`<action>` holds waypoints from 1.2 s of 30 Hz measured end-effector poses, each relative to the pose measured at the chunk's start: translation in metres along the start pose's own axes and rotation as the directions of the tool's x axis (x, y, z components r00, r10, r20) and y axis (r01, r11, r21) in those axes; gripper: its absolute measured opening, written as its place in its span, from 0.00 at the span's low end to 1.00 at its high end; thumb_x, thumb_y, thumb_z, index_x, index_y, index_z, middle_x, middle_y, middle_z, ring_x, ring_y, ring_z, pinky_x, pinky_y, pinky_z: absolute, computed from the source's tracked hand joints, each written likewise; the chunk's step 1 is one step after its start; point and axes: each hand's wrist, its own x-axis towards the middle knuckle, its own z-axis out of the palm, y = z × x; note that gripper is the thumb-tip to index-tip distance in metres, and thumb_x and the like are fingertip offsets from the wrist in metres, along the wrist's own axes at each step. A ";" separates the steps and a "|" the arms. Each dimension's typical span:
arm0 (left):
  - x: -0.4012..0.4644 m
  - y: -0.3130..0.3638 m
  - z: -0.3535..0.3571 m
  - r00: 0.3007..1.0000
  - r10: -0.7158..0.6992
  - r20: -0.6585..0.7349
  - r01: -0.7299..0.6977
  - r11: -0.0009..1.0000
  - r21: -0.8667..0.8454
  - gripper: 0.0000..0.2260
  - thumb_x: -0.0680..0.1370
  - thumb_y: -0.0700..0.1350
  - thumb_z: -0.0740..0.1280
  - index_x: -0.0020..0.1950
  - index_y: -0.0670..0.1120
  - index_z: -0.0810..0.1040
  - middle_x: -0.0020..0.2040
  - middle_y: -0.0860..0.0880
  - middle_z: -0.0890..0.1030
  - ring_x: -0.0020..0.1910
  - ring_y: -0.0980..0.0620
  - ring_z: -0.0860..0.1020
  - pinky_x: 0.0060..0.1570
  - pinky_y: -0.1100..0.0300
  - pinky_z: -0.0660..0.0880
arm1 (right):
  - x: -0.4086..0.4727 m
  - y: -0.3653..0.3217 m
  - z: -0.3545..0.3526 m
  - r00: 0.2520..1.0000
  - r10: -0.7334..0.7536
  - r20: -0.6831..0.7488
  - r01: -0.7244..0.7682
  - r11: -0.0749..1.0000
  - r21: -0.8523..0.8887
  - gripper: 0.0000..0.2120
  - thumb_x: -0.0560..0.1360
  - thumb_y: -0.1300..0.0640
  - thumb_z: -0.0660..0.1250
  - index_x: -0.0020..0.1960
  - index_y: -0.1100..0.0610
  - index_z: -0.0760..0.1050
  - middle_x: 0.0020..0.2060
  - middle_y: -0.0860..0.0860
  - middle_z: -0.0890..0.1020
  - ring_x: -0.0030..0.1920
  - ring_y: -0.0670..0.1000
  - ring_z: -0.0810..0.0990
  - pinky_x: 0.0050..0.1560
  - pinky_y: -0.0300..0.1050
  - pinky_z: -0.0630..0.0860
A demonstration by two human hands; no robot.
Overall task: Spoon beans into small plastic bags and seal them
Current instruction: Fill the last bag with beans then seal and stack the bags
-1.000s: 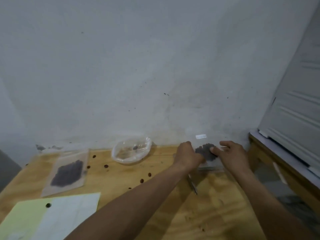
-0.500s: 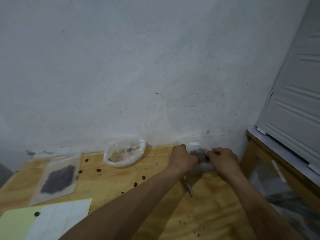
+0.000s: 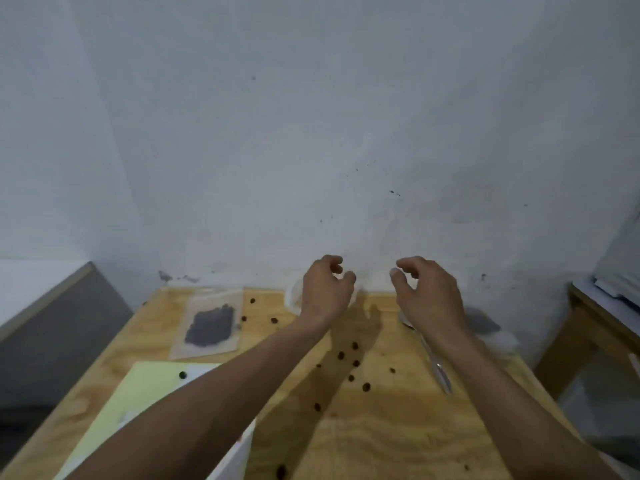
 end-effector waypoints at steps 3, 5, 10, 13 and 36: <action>0.008 -0.034 -0.055 0.992 -0.028 -0.127 0.041 0.994 0.104 0.17 0.81 0.44 0.67 0.70 0.43 0.76 0.62 0.46 0.79 0.55 0.48 0.80 0.53 0.59 0.73 | -0.009 -0.051 0.039 0.984 -0.129 0.120 0.119 0.989 0.091 0.13 0.81 0.50 0.64 0.61 0.53 0.80 0.55 0.49 0.83 0.55 0.49 0.81 0.57 0.49 0.78; 0.011 -0.062 -0.094 0.975 -0.099 -0.200 0.139 0.970 0.199 0.19 0.80 0.44 0.67 0.70 0.42 0.75 0.66 0.43 0.76 0.57 0.43 0.80 0.54 0.56 0.75 | -0.019 -0.082 0.069 0.950 -0.204 0.237 0.178 0.976 0.127 0.12 0.81 0.51 0.64 0.57 0.53 0.82 0.51 0.47 0.85 0.51 0.48 0.82 0.54 0.48 0.79; 0.001 -0.118 -0.163 0.868 -0.442 -0.225 0.496 0.752 0.435 0.18 0.80 0.47 0.66 0.65 0.39 0.74 0.66 0.37 0.76 0.65 0.36 0.73 0.62 0.49 0.70 | -0.051 -0.132 0.138 0.836 -0.131 0.533 0.113 0.991 0.067 0.14 0.78 0.53 0.63 0.46 0.62 0.81 0.42 0.55 0.84 0.43 0.58 0.83 0.42 0.50 0.79; -0.008 -0.135 -0.178 0.867 -0.452 -0.209 0.498 0.779 0.382 0.18 0.82 0.43 0.64 0.69 0.37 0.71 0.67 0.37 0.76 0.67 0.37 0.74 0.64 0.49 0.71 | -0.067 -0.151 0.167 0.793 -0.047 0.607 0.085 0.996 -0.034 0.14 0.79 0.51 0.62 0.38 0.57 0.72 0.33 0.52 0.74 0.35 0.56 0.74 0.35 0.45 0.70; -0.034 -0.151 -0.280 0.759 -0.556 -0.339 0.193 0.689 -0.699 0.06 0.78 0.46 0.73 0.45 0.44 0.82 0.48 0.45 0.84 0.52 0.46 0.82 0.57 0.49 0.78 | -0.131 -0.234 0.164 0.484 -0.342 0.805 0.509 0.859 0.058 0.14 0.73 0.57 0.70 0.31 0.59 0.75 0.30 0.52 0.75 0.31 0.51 0.71 0.31 0.43 0.67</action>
